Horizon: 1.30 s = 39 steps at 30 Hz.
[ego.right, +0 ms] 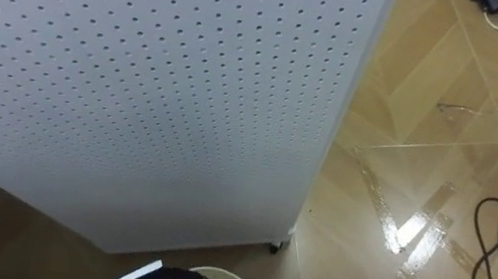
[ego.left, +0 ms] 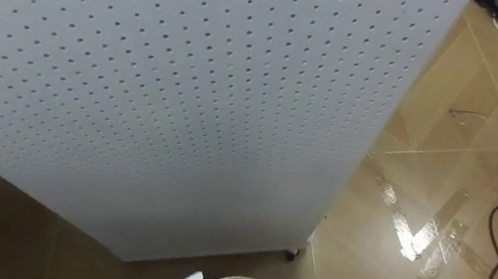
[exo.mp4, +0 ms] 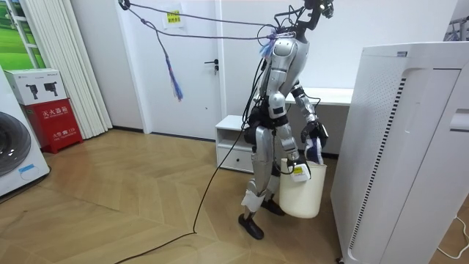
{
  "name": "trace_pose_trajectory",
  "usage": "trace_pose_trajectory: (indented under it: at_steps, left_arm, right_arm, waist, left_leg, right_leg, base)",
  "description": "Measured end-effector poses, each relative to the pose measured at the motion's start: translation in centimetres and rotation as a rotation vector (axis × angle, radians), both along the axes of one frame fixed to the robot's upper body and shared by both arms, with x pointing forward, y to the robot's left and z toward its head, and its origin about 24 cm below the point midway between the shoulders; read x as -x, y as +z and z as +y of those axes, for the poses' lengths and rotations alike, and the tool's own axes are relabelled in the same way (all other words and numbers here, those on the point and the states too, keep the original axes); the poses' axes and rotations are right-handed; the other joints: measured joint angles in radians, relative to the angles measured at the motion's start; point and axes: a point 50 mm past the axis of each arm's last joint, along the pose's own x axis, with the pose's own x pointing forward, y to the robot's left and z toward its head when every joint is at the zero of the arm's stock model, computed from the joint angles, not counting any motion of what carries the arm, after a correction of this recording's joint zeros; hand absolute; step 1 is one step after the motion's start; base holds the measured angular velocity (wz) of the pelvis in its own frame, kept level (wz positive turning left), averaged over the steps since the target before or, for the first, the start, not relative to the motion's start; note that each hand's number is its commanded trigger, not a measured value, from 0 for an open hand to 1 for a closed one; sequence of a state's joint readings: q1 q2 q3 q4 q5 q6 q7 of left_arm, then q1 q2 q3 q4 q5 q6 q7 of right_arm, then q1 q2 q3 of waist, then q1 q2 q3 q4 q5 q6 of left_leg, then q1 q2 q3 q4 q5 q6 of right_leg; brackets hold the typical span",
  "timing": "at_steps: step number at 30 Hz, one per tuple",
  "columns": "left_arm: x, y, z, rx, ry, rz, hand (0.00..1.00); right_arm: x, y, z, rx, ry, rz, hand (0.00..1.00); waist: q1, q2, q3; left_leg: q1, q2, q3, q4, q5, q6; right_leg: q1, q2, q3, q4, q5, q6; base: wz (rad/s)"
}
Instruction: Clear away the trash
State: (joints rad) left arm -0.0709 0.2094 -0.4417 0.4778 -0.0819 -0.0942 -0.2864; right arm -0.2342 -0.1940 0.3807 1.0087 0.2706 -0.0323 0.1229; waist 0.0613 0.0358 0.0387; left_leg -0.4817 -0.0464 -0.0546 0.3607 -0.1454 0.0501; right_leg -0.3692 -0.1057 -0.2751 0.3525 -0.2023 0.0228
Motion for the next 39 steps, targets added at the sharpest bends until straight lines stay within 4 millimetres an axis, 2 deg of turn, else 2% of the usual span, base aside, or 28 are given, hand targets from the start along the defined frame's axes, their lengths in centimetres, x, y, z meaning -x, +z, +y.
trace_pose_trajectory:
  at_steps: [15,19,23,30,39]
  left_arm:
    - [0.6,-2.1,1.2,-0.085,0.030,0.083,0.00]
    - [0.8,-2.3,1.2,-0.125,0.000,0.081,0.00]
    - [1.1,-2.5,1.3,-0.131,-0.019,0.097,0.00]
    - [2.6,-4.1,1.6,-0.160,-0.116,0.210,0.00]
    - [4.7,-5.5,1.6,-0.058,-0.133,0.395,0.00]
  right_arm:
    - [0.0,-0.1,-0.1,0.006,-0.020,0.004,1.00]
    - [0.4,-0.4,-0.4,0.015,-0.033,0.035,1.00]
    - [0.8,-0.8,-0.7,0.015,-0.054,0.061,1.00]
    - [0.6,-0.7,-0.6,0.011,-0.051,0.075,1.00]
    - [-0.7,0.1,-0.2,-0.043,-0.089,0.028,1.00]
  waist:
    - [0.002,0.001,-0.0003]
    - [0.003,0.001,-0.0003]
    - [0.002,0.001,-0.0002]
    - [-0.003,0.001,-0.0008]
    - [-0.003,0.002,-0.0026]
  left_leg:
    - [0.001,0.000,0.003,0.003,0.000,0.000]
    - [0.001,0.004,0.032,0.003,0.003,0.004]
    - [0.000,0.001,0.039,0.003,0.005,0.009]
    - [-0.002,-0.002,0.031,0.001,0.007,0.012]
    - [-0.001,-0.002,0.028,0.001,0.008,0.012]
  right_leg:
    - [0.000,-0.002,-0.001,0.008,0.000,0.000]
    - [0.000,-0.007,-0.003,0.011,0.000,0.000]
    - [0.000,-0.012,-0.003,0.012,0.000,0.000]
    - [-0.001,-0.014,-0.003,0.012,0.000,0.000]
    - [0.001,-0.013,-0.004,0.011,0.000,0.000]
  base:
    - [0.00]
    - [0.00]
    - [0.01]
    - [0.01]
    - [0.00]
